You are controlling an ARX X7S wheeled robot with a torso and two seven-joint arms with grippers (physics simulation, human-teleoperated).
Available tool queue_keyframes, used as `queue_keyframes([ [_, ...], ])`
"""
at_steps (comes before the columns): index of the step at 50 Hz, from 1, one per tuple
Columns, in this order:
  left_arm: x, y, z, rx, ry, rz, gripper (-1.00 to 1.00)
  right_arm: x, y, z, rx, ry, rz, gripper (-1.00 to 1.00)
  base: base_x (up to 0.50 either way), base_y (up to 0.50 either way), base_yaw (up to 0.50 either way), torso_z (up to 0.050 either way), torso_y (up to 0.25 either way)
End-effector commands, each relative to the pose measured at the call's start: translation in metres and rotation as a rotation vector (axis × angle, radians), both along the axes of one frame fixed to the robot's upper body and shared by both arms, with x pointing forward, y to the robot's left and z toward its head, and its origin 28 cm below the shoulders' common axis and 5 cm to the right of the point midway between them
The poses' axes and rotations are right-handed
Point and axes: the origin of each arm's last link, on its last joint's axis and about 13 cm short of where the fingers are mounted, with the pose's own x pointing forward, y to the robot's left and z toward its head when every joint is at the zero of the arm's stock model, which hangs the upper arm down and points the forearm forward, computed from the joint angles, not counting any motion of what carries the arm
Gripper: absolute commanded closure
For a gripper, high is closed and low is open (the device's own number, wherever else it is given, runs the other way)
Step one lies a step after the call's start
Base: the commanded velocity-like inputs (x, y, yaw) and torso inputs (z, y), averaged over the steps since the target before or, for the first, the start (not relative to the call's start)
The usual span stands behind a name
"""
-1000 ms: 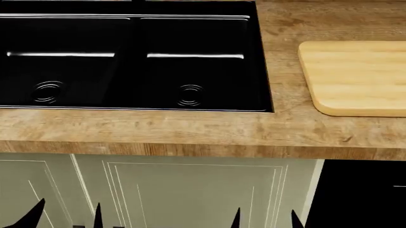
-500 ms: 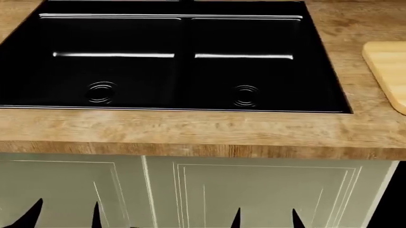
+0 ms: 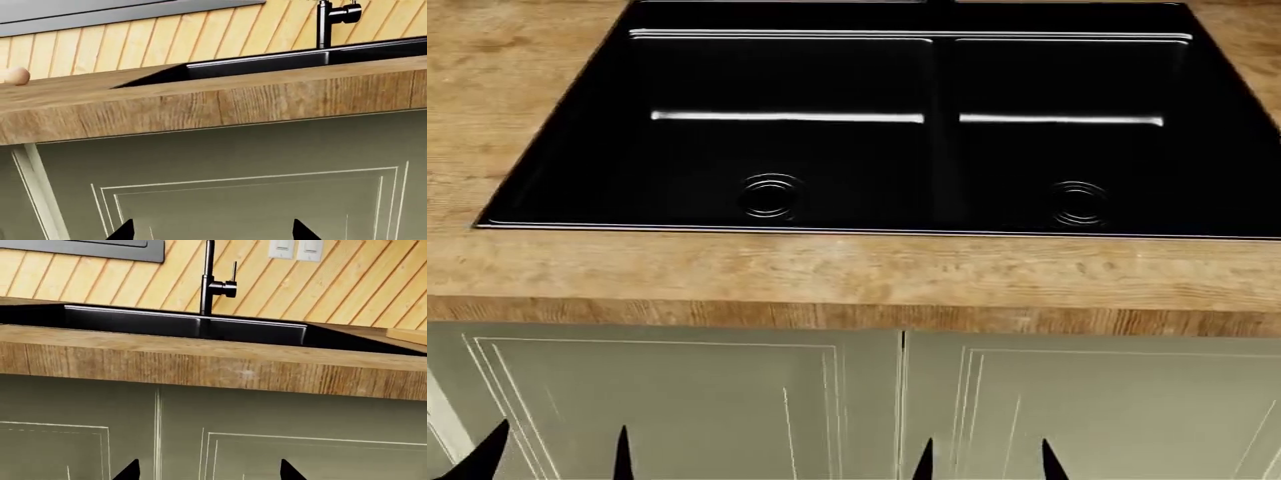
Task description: Place the apricot and the ginger on separate cutting boards.
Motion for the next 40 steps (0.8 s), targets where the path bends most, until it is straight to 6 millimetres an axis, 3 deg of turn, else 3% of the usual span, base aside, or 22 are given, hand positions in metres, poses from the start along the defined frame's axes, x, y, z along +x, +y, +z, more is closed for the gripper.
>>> queue_keyframes([
  [1, 0.0006, -0.0005, 0.0021, -0.026, 0.006, 0.001, -1.0, -0.0018, 0.0, 0.0002, 0.003, 0.015, 0.008, -1.0, 0.0, 0.5, 0.0, 0.0, 0.0],
  [40, -0.0003, 0.0003, 0.0023, -0.015, -0.001, -0.001, -1.0, -0.0016, -0.0001, 0.0, 0.002, 0.017, 0.008, -1.0, 0.0, 0.5, 0.0, 0.0, 0.0],
])
